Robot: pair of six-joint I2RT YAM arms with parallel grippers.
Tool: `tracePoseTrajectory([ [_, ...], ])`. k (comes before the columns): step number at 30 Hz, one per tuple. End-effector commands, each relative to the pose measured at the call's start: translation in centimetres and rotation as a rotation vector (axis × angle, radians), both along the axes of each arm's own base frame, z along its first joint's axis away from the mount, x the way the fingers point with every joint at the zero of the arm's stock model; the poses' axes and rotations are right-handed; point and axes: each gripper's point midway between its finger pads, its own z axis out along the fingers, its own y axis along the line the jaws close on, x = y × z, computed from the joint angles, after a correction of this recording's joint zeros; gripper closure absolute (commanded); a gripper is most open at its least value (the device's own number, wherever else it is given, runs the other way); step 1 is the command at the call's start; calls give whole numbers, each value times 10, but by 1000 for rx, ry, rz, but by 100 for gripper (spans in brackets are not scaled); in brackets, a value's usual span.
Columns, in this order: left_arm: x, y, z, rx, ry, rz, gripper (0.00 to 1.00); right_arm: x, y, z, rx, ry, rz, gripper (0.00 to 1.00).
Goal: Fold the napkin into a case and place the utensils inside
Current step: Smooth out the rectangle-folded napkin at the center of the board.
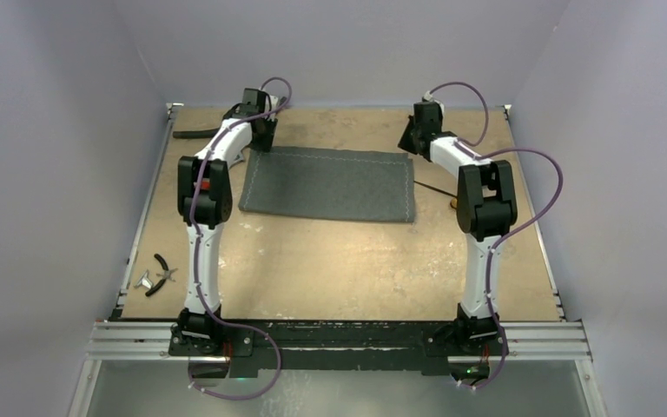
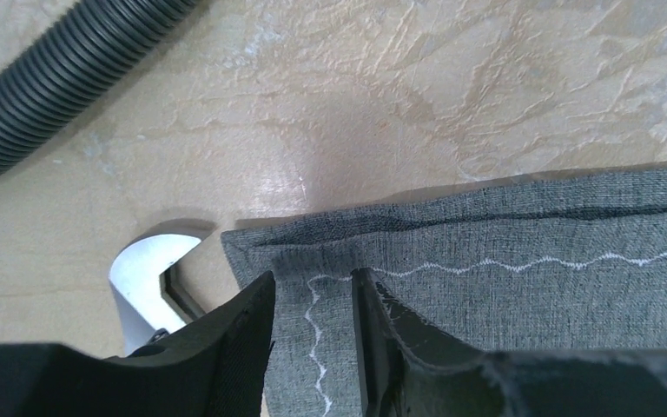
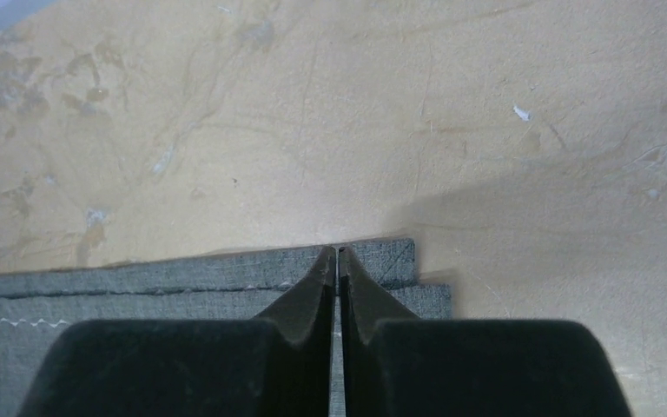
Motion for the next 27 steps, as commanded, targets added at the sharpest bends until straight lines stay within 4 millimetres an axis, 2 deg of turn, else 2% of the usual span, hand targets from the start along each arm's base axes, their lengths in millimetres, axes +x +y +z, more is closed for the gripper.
tracePoseTrajectory([
  [1,-1,1,-7,-25,44,25,65,4,1,-5,7,32,17,96],
  [5,0,1,-8,-22,39,26,76,3,3,-11,18,46,15,98],
  [11,0,3,-7,-23,35,31,100,3,2,-18,18,68,12,100],
  [18,3,5,9,-65,-6,56,100,-1,-3,-25,6,86,-1,100],
  [23,8,5,40,-97,-73,60,100,-7,-14,-38,-7,118,-26,100],
  [27,9,5,53,-102,-100,57,100,-13,-23,-49,-11,137,-42,100],
])
